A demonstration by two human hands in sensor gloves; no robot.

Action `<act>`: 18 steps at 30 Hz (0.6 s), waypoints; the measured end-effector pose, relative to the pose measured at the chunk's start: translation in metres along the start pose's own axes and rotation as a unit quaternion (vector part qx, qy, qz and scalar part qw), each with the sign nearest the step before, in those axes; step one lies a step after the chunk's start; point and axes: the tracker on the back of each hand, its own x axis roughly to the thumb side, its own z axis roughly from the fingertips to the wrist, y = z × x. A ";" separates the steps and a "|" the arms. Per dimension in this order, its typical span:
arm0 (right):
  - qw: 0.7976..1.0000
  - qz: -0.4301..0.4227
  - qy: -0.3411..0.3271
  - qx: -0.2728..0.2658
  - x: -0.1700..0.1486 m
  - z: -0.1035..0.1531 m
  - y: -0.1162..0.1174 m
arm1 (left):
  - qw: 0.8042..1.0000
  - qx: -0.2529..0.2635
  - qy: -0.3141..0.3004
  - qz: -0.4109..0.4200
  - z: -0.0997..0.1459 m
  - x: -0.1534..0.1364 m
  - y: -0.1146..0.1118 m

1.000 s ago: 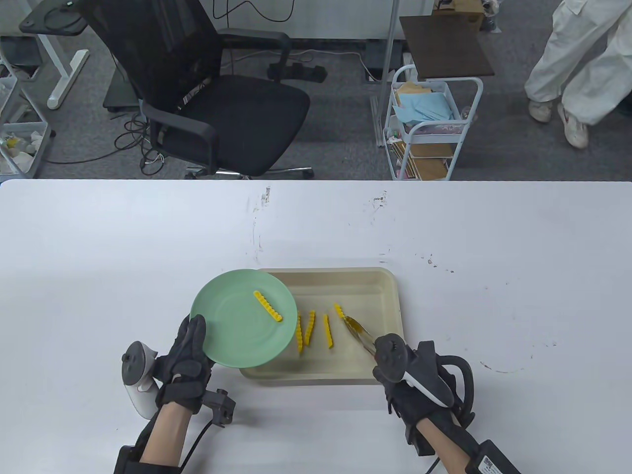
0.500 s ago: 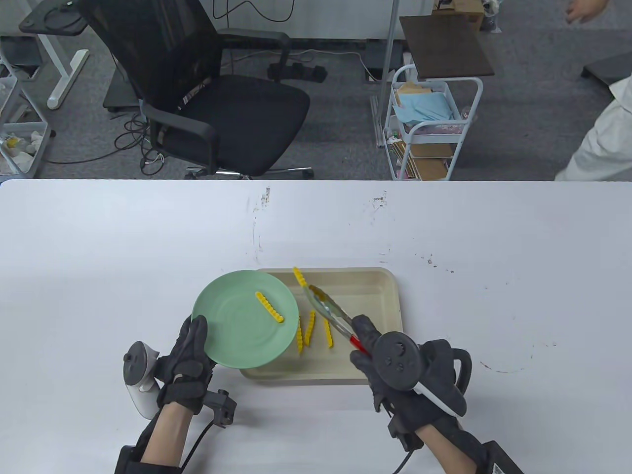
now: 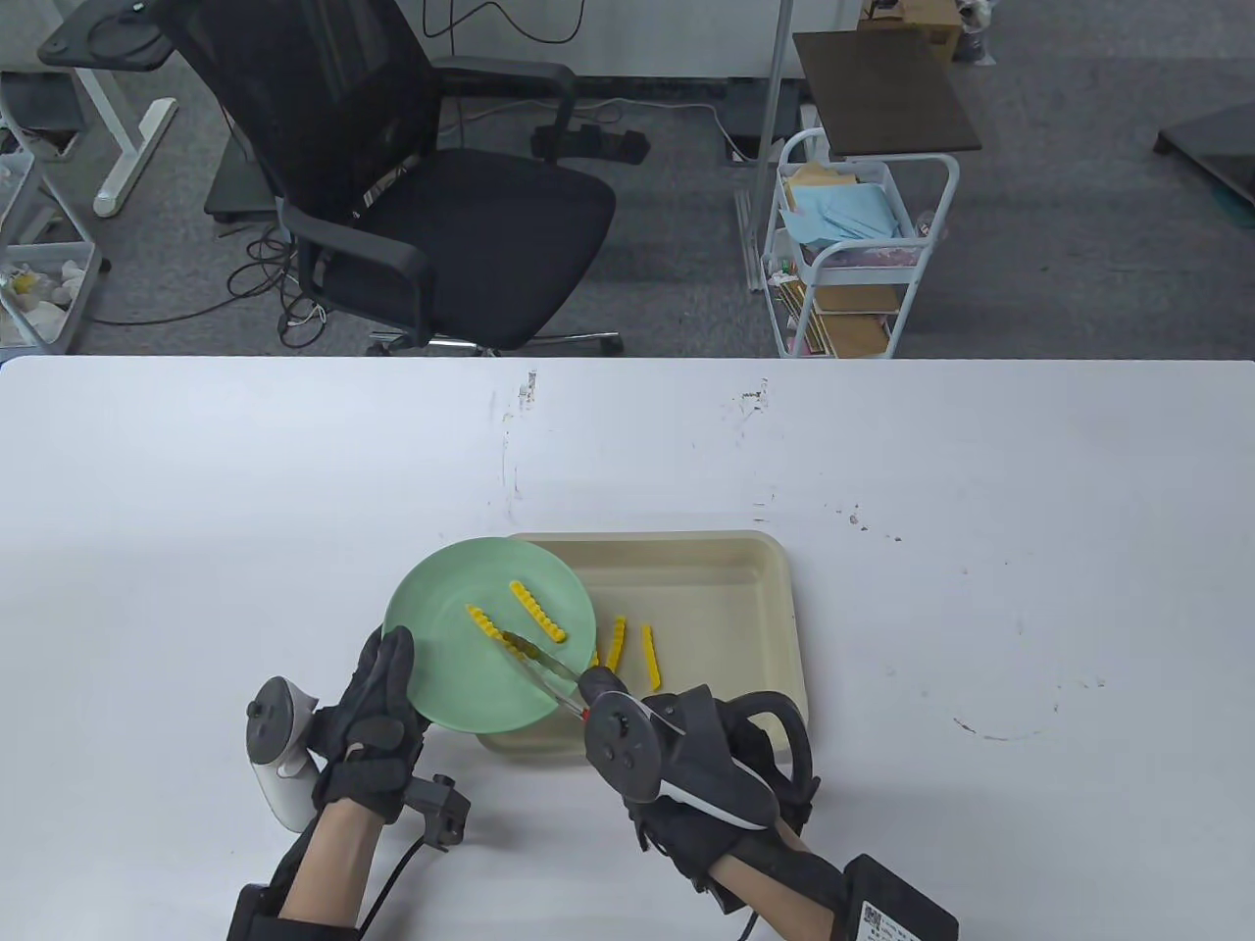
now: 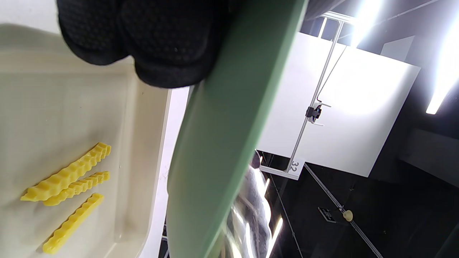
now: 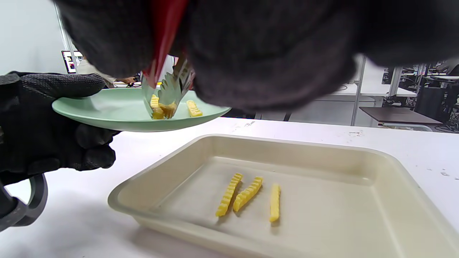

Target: Hold plate and receive fries gripped by tongs from baking tray

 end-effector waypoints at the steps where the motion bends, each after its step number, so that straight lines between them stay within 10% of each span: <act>1: 1.000 0.002 0.000 0.001 0.001 0.000 0.000 | 1.000 0.000 0.000 -0.001 0.000 0.000 0.000; 18: 0.991 -0.031 0.105 -0.079 -0.063 0.020 -0.019 | 1.000 0.003 -0.003 0.000 0.000 0.001 0.001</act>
